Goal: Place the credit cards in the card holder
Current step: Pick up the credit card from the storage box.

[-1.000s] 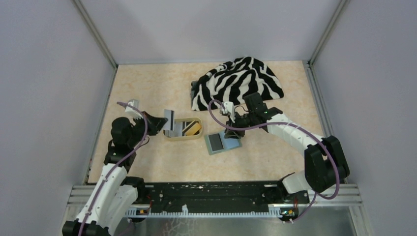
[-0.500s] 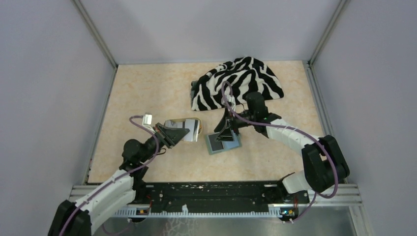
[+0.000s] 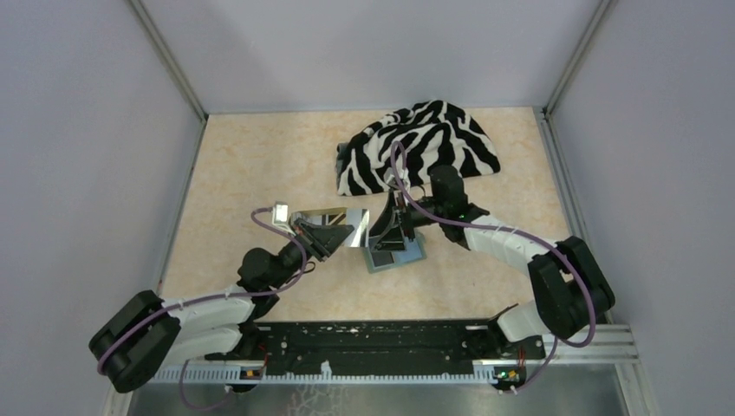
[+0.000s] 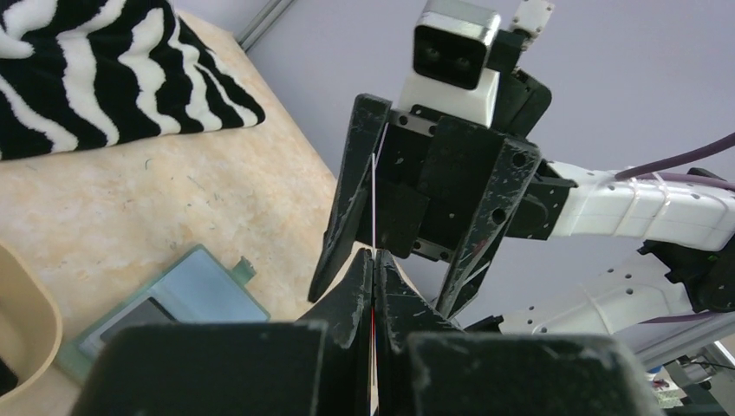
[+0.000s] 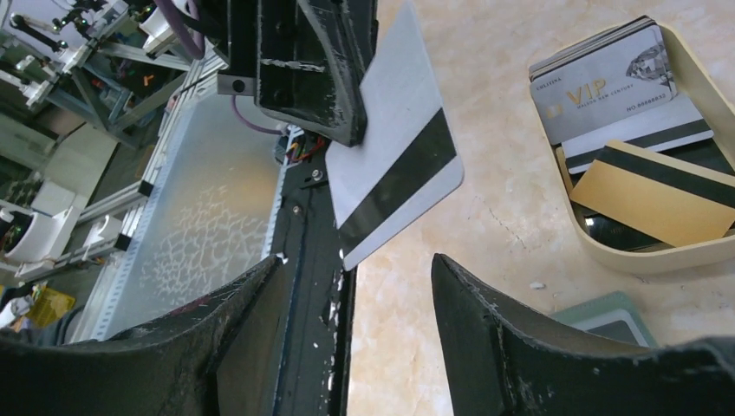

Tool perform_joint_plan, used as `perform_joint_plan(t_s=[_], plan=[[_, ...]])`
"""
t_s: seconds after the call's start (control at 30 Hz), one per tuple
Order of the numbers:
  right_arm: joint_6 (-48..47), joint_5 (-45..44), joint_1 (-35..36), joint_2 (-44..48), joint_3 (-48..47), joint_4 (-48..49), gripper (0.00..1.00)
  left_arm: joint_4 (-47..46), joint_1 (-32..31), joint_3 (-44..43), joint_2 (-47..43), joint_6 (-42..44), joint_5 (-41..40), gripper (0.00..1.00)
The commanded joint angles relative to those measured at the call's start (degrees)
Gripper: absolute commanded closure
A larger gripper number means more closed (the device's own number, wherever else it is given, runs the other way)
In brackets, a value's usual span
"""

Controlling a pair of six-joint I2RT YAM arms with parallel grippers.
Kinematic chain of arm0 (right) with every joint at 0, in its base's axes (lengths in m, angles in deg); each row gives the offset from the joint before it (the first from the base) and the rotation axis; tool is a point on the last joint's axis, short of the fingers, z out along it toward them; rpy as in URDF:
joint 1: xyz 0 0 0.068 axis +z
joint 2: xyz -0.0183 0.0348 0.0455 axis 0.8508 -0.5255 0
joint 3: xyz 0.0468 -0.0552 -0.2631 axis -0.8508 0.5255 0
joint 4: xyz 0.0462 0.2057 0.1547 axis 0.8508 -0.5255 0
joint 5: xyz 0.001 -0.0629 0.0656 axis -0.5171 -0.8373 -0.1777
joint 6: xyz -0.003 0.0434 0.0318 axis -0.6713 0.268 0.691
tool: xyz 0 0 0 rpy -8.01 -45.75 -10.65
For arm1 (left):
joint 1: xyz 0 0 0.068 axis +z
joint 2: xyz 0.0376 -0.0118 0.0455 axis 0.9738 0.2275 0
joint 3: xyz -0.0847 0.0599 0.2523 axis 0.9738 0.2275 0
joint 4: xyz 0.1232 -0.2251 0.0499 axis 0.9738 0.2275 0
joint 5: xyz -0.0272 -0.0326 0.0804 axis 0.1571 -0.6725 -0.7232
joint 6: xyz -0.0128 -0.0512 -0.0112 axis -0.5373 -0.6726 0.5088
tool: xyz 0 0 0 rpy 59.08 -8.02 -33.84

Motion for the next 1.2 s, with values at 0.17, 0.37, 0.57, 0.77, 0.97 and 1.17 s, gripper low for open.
perform_joint_plan(t_s=[0.17, 0.37, 0.57, 0.77, 0.97, 1.17], plan=[[14.20, -3.40, 0.83, -1.09, 2.83, 15.06, 0.43, -12.83, -1.63, -2.72, 5.76, -0.42, -1.05, 1.00], [20.31, -2.69, 0.83, -0.97, 4.27, 22.48, 0.57, -15.44, -1.75, -3.26, 8.23, -1.38, 0.38, 1.00], [22.73, -2.09, 0.83, -0.84, 4.66, 25.23, 0.75, -17.51, -1.74, -3.46, 9.62, -2.19, 1.96, 1.00], [22.52, -0.15, 0.83, -1.08, 3.98, 24.95, 1.00, -18.04, -1.75, -4.14, 10.46, -1.32, 4.89, 0.98], [-0.36, 8.02, 0.75, -1.44, -3.85, 0.43, 1.00, -11.29, -0.41, -2.79, 4.53, 3.87, 9.37, 0.39], [-29.16, 7.39, 1.13, -1.87, -12.01, -33.78, 1.00, 26.71, 2.15, -9.58, -12.06, 15.96, 15.88, 0.19]])
